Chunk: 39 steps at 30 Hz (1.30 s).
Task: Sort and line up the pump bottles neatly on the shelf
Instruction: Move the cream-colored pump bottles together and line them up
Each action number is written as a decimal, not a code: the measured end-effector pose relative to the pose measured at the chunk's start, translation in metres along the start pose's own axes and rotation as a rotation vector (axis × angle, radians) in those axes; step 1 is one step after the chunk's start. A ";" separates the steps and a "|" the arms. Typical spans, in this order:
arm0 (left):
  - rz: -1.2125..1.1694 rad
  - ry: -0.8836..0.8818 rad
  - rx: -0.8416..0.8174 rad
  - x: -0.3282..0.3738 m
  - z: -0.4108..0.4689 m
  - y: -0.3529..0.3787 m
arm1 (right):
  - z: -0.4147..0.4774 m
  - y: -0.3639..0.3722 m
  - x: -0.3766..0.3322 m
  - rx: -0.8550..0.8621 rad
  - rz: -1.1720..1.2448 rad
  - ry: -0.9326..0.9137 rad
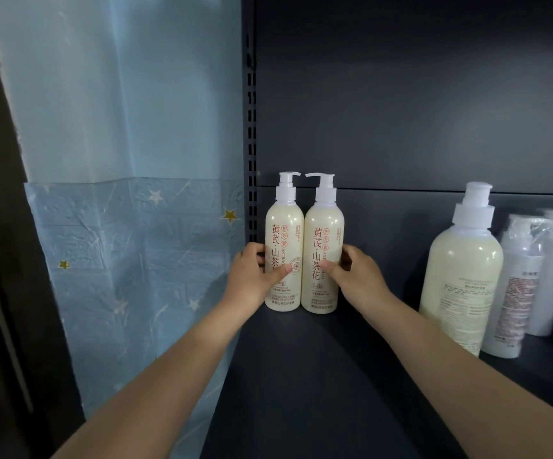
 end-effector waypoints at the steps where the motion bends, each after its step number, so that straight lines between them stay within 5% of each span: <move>1: -0.006 -0.002 -0.006 0.001 0.000 0.000 | 0.000 0.000 0.000 -0.007 0.000 -0.001; 19: 0.134 0.055 -0.065 0.008 0.000 -0.009 | -0.001 -0.004 -0.002 -0.060 0.047 0.074; 28: 0.863 0.237 -0.392 0.048 -0.022 -0.052 | -0.037 -0.019 -0.031 -0.241 -0.674 0.043; 34: 1.045 0.357 -0.457 0.093 -0.068 -0.081 | -0.104 -0.056 -0.070 -0.406 -1.192 -0.092; 39: 1.065 0.422 -0.438 0.133 -0.097 -0.098 | -0.158 -0.104 -0.096 -0.299 -1.293 -0.130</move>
Point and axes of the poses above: each hand's wrist, its own z-axis towards the middle knuckle, its own y-axis out of the palm, x = y × z, the point moved 1 cm from there along z, towards the middle knuckle, and after that the axes turned 4 degrees about y, right-handed, at the moved point
